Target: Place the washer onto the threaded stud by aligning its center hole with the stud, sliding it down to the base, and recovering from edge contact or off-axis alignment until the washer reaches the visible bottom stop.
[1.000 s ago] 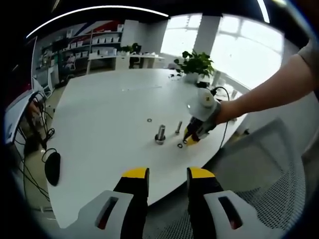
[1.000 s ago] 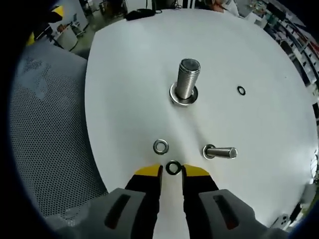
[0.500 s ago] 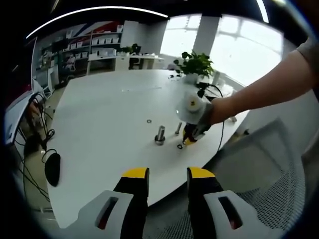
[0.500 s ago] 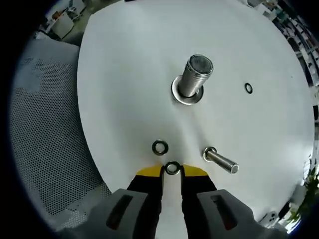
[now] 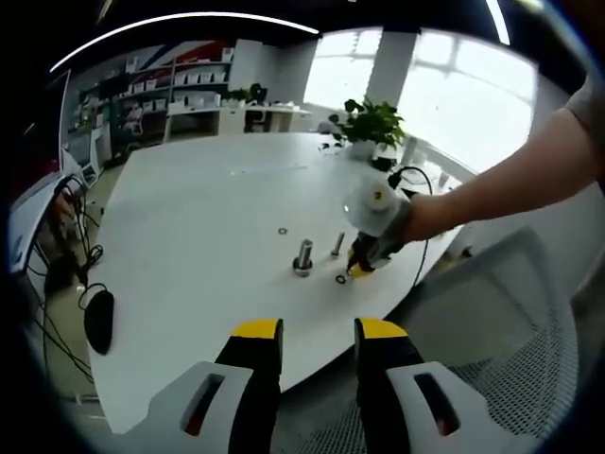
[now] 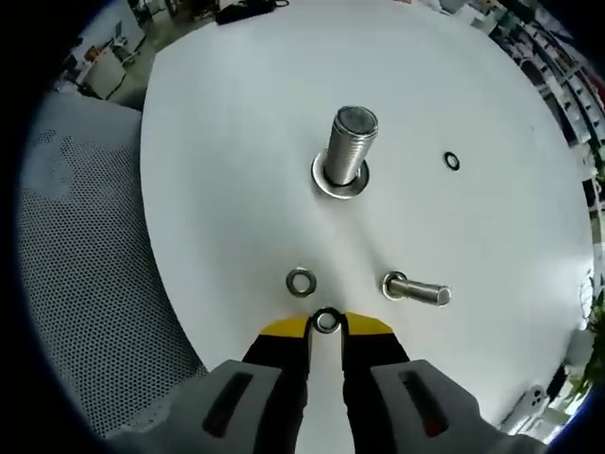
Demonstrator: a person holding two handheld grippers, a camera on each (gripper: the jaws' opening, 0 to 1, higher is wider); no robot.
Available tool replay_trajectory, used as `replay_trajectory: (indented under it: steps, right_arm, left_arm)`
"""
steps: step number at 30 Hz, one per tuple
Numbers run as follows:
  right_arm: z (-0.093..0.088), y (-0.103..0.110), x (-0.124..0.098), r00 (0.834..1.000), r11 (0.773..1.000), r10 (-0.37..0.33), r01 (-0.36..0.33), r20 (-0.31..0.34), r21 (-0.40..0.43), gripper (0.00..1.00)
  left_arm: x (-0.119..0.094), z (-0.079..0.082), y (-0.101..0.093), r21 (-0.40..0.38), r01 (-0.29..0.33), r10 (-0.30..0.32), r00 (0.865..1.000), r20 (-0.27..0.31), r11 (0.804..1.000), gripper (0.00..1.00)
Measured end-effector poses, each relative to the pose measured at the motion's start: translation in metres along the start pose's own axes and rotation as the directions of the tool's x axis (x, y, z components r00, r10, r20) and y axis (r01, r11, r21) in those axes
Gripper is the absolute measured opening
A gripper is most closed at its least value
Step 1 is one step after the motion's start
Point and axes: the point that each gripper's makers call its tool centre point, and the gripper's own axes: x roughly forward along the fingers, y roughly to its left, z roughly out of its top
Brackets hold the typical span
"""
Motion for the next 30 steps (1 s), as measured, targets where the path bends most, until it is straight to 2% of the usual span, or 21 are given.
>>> replay_trajectory:
  steps: [3, 9, 12, 18, 24, 30]
  right_arm:
    - [-0.002, -0.001, -0.002, 1.000, 0.999, 0.010, -0.012, 0.028, 0.049, 0.13]
    - [-0.003, -0.003, -0.005, 0.999, 0.995, 0.000, -0.004, 0.044, 0.095, 0.13]
    - [0.000, -0.008, -0.013, 0.997, 0.991, -0.012, 0.001, 0.081, 0.137, 0.13]
    - [0.000, -0.020, -0.032, 0.993, 0.987, -0.042, 0.024, 0.112, 0.158, 0.13]
    - [0.011, -0.033, -0.053, 0.982, 0.980, -0.080, 0.046, 0.171, 0.194, 0.13]
    - [0.024, -0.041, -0.068, 0.973, 0.982, -0.105, 0.070, 0.204, 0.175, 0.13]
  left_arm:
    - [0.000, 0.000, 0.000, 0.000, 0.000, 0.000, 1.000, 0.001, 1.000, 0.28]
    - [0.000, 0.000, 0.000, -0.001, 0.002, -0.002, 1.000, -0.001, 1.000, 0.28]
    - [0.000, 0.000, 0.000, 0.000, 0.003, -0.003, 1.000, -0.002, 1.000, 0.28]
    - [0.000, 0.000, -0.001, 0.000, 0.005, -0.005, 1.000, 0.002, 1.000, 0.28]
    - [0.000, 0.000, -0.001, 0.000, 0.005, -0.005, 1.000, 0.001, 1.000, 0.28]
    - [0.000, -0.001, -0.002, 0.011, 0.009, -0.009, 1.000, -0.005, 1.000, 0.28]
